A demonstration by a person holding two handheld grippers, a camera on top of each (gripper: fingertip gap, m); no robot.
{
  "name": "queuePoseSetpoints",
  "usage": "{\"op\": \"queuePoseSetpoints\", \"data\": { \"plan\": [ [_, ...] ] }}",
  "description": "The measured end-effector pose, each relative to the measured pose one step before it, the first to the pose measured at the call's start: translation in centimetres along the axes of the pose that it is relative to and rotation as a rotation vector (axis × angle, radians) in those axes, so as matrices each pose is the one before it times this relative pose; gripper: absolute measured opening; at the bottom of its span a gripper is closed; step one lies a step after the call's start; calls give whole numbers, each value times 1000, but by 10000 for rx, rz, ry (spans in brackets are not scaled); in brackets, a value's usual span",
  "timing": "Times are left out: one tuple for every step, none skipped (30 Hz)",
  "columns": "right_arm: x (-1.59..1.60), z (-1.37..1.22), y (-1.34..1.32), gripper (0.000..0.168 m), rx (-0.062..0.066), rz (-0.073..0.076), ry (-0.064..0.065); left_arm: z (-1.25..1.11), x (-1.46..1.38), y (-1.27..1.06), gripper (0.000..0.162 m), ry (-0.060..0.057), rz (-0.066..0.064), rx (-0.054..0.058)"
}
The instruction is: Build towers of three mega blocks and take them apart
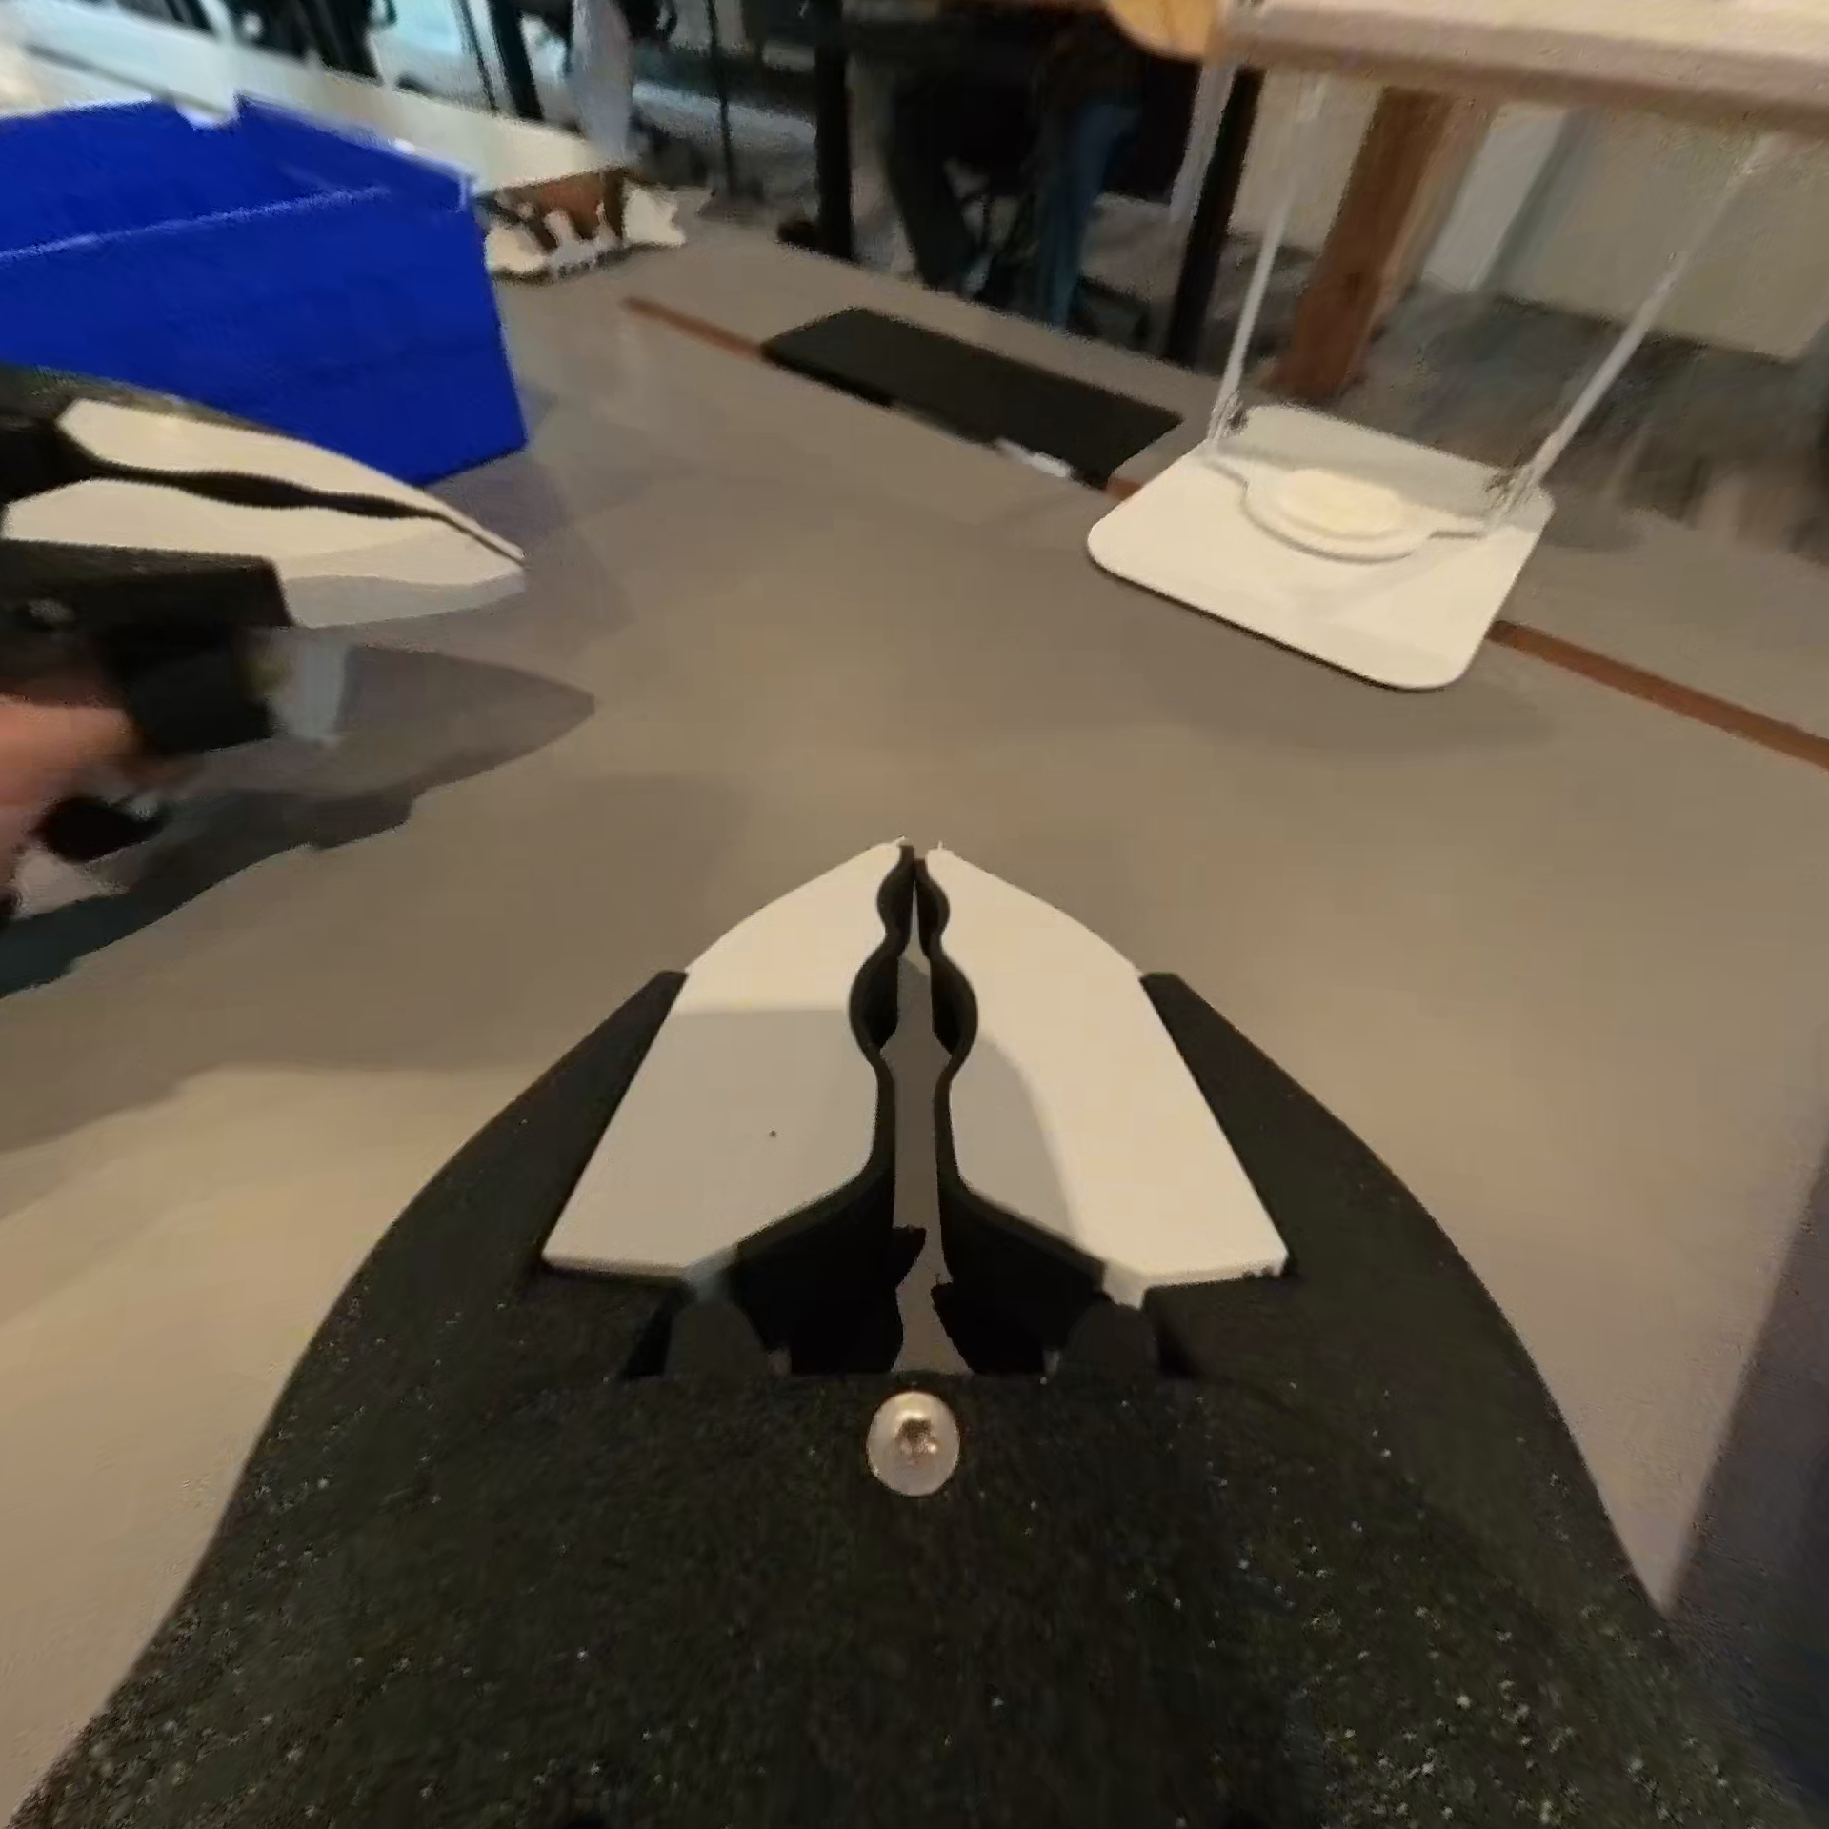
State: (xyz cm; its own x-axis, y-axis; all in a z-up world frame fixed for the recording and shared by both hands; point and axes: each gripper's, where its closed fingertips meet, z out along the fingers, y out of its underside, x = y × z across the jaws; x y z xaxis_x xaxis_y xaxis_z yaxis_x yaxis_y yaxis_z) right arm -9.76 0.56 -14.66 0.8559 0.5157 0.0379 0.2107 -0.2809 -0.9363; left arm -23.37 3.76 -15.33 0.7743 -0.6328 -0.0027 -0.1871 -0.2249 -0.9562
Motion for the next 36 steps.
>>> {"op": "queuePoseSetpoints", "data": {
  "plan": [
    [-25,711,52,0,343,-50,214,-50,-792,159,0,-399,-85,-65],
    [-32,444,128,0,275,-160,243,-20,-706,231,0,-351,39,-104],
    [-123,222,282,0,67,-310,164,37,-423,225,0,-186,100,-114],
    [-125,5,172,0,-4,-411,106,55,-175,148,0,-49,71,-66],
    [-34,-143,-89,0,172,-436,126,37,5,54,0,32,20,-2],
    [83,-206,-240,0,300,-361,164,27,224,-12,0,136,6,30],
    [167,-249,-257,1,285,-215,173,11,355,-24,0,197,45,13],
    [87,-218,-328,2,265,-46,77,30,382,2,0,188,119,-20],
    [-40,-197,-319,3,286,55,-47,31,335,-7,0,146,206,-26],
    [88,-179,-232,5,225,98,30,5,281,-29,0,110,307,-16],
    [179,-174,-215,7,186,76,86,-40,131,-59,0,34,368,-14],
    [79,-164,-228,8,214,44,28,-120,-46,-141,0,-59,323,-3],
    [149,-144,-217,10,188,37,85,-246,-174,-243,2,-97,218,9],
    [154,-121,-146,13,137,28,106,-386,-218,-366,5,-82,151,37],
    [24,-94,-106,14,99,9,9,-515,-491,-467,6,-232,185,47],
    [11,-82,-101,16,80,-4,14,-639,-1060,-483,7,-574,249,-1],
    [22,-85,-66,16,63,-17,33,-687,-1556,-448,9,-837,205,-67],
    [-89,-67,-53,16,40,-20,-36,-673,-1747,-418,14,-855,101,-90],
    [-88,-44,-39,16,29,-11,-32,-602,-1743,-361,17,-772,21,-95],
    [-56,-32,-28,16,26,-17,-6,-462,-1659,-243,22,-645,-30,-124],
    [-122,-7,-15,16,11,-31,-44,-291,-1537,-85,28,-514,-82,-177],
    [-132,-4,-15,16,9,-44,-52,-125,-1320,70,34,-377,-72,-239],
    [-95,-17,-25,15,15,-47,-19,4,-938,132,47,-142,43,-245],
    [-83,8,-18,15,7,-37,-26,65,-599,120,56,33,-8,-216],
    [-120,11,0,15,-3,-17,-63,87,-461,114,63,66,-195,-221],
    [-118,7,-14,15,4,3,-65,79,-385,84,70,75,-316,-203],
    [-83,6,-6,15,3,10,-52,70,-318,74,74,81,-323,-149],
    [-49,7,5,15,-3,3,-39,71,-360,95,76,10,-258,-125],
    [-28,-12,-8,14,9,9,-27,78,-492,199,78,-110,-176,-148],
    [-13,-17,-17,14,21,19,-29,114,-533,284,79,-167,-105,-191],
    [-23,-20,-22,14,18,33,-31,146,-467,345,80,-151,-66,-202],
    [-21,-20,-14,13,5,39,-32,179,-317,341,80,-86,-61,-192],
    [-13,-7,-6,11,5,32,-24,188,-161,317,80,-19,-62,-174],
    [-5,-28,-29,10,17,23,-2,181,-71,315,80,19,-66,-162],
    [7,-40,-66,9,45,26,13,172,-35,270,80,30,-69,-133],
    [-19,-48,-82,8,60,27,-17,156,-35,244,80,16,-62,-107]
  ]
}}
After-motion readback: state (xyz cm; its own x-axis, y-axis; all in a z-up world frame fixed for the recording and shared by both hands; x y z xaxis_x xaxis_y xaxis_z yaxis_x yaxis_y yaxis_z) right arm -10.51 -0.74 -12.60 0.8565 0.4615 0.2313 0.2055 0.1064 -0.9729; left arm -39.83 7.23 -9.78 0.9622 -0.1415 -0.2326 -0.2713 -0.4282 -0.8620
